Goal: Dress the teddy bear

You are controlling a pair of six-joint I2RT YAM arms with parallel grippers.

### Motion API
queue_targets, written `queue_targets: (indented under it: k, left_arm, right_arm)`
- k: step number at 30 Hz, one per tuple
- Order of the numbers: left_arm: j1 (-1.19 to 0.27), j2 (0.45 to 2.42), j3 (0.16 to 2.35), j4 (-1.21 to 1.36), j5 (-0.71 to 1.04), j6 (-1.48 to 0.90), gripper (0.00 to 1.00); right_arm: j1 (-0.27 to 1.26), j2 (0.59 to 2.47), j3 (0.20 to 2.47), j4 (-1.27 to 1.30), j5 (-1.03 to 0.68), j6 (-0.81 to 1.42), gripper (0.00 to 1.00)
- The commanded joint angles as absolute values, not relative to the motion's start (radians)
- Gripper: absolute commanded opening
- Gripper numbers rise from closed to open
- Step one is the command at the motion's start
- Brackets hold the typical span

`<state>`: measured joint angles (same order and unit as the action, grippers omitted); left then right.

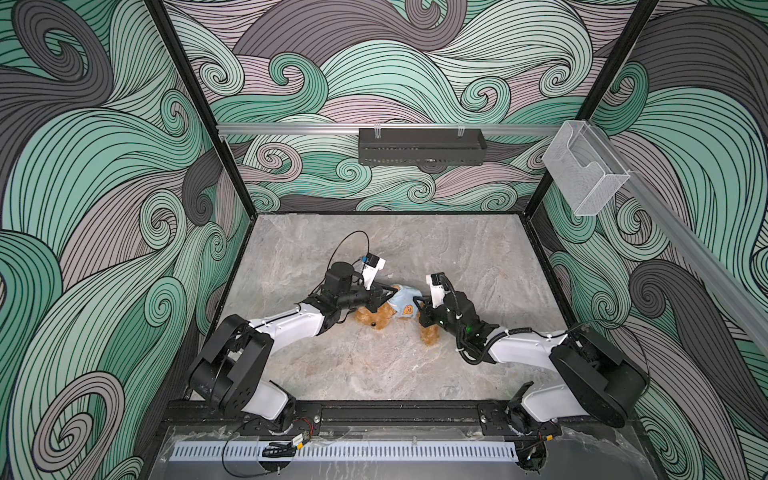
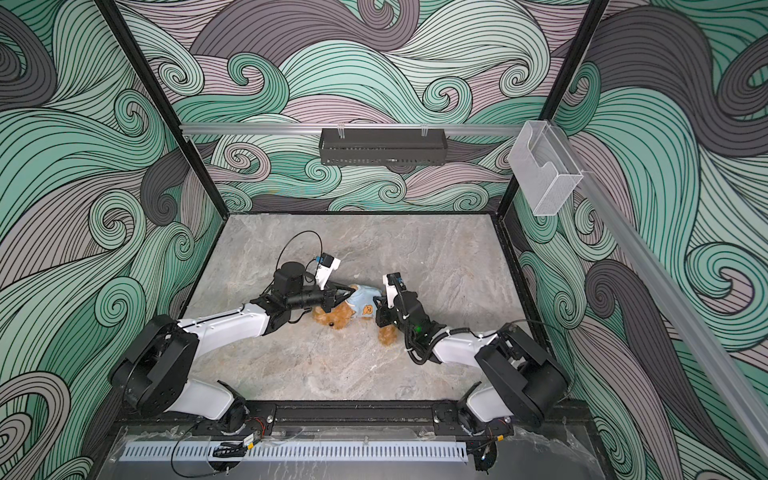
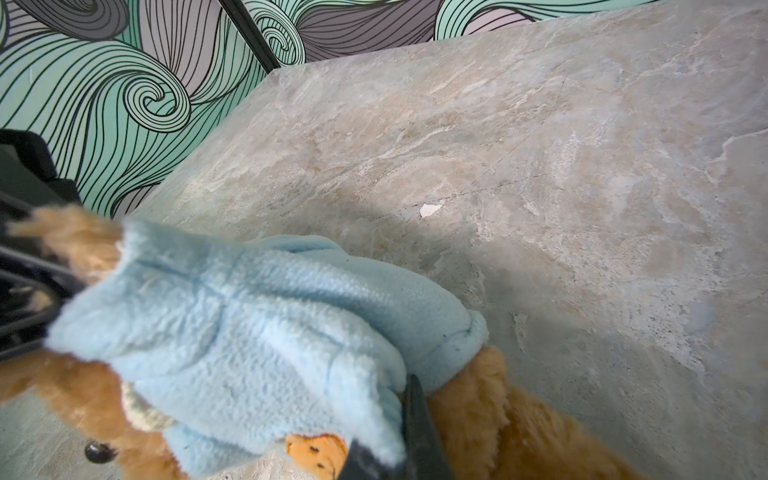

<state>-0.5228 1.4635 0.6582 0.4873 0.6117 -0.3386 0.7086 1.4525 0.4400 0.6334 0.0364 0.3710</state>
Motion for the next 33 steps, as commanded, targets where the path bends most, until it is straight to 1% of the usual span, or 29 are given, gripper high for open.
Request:
queue_targets:
  k: [1,4,5,6,7,9,11,12,14,16,20,23,26,30,33]
  left_arm:
    - [-0.503,1.402,0.680,0.646,0.696,-0.356,0.00]
    - [-0.505,1.397,0.690,0.572,0.730,-0.269,0.00]
    - [-0.514,1.406,0.741,0.432,0.747,-0.173,0.00]
    - [-0.537,1.414,0.791,0.253,0.690,-0.055,0.00]
    - [-0.562,1.414,0.836,0.120,0.598,0.011,0.00]
    - [-0.595,1.475,0.899,-0.061,0.461,0.127,0.00]
    - [-0.607,1.512,0.951,-0.184,0.399,0.179,0.00]
    - [-0.614,1.525,0.973,-0.231,0.394,0.204,0.06]
    - [-0.633,1.529,0.994,-0.270,0.377,0.235,0.16]
    - [-0.644,1.523,1.006,-0.286,0.378,0.259,0.23]
    - [-0.647,1.494,1.052,-0.341,0.389,0.297,0.32]
    - [-0.647,1.480,1.096,-0.383,0.367,0.302,0.35]
    - [-0.647,1.465,1.123,-0.397,0.386,0.313,0.36]
    - [-0.649,1.460,1.124,-0.379,0.417,0.346,0.35]
    - [-0.655,1.477,1.153,-0.414,0.432,0.377,0.35]
  right_arm:
    - [0.661,1.508,0.407,0.364,0.143,0.367,0.00]
    - [0.657,1.514,0.420,0.339,0.139,0.354,0.00]
    - [0.654,1.517,0.425,0.337,0.128,0.344,0.00]
    - [0.654,1.515,0.427,0.349,0.111,0.328,0.00]
    - [0.654,1.511,0.421,0.375,0.095,0.313,0.00]
    - [0.653,1.488,0.391,0.463,0.052,0.270,0.00]
    - [0.653,1.454,0.368,0.518,0.022,0.234,0.00]
    - [0.652,1.436,0.356,0.546,0.000,0.212,0.00]
    - [0.653,1.408,0.337,0.596,-0.043,0.182,0.00]
    - [0.652,1.390,0.328,0.622,-0.082,0.161,0.00]
    - [0.653,1.360,0.308,0.652,-0.113,0.156,0.00]
    - [0.656,1.345,0.308,0.632,-0.114,0.147,0.00]
    - [0.655,1.341,0.305,0.630,-0.112,0.149,0.00]
    - [0.657,1.344,0.310,0.629,-0.110,0.150,0.00]
    - [0.657,1.350,0.314,0.627,-0.112,0.150,0.00]
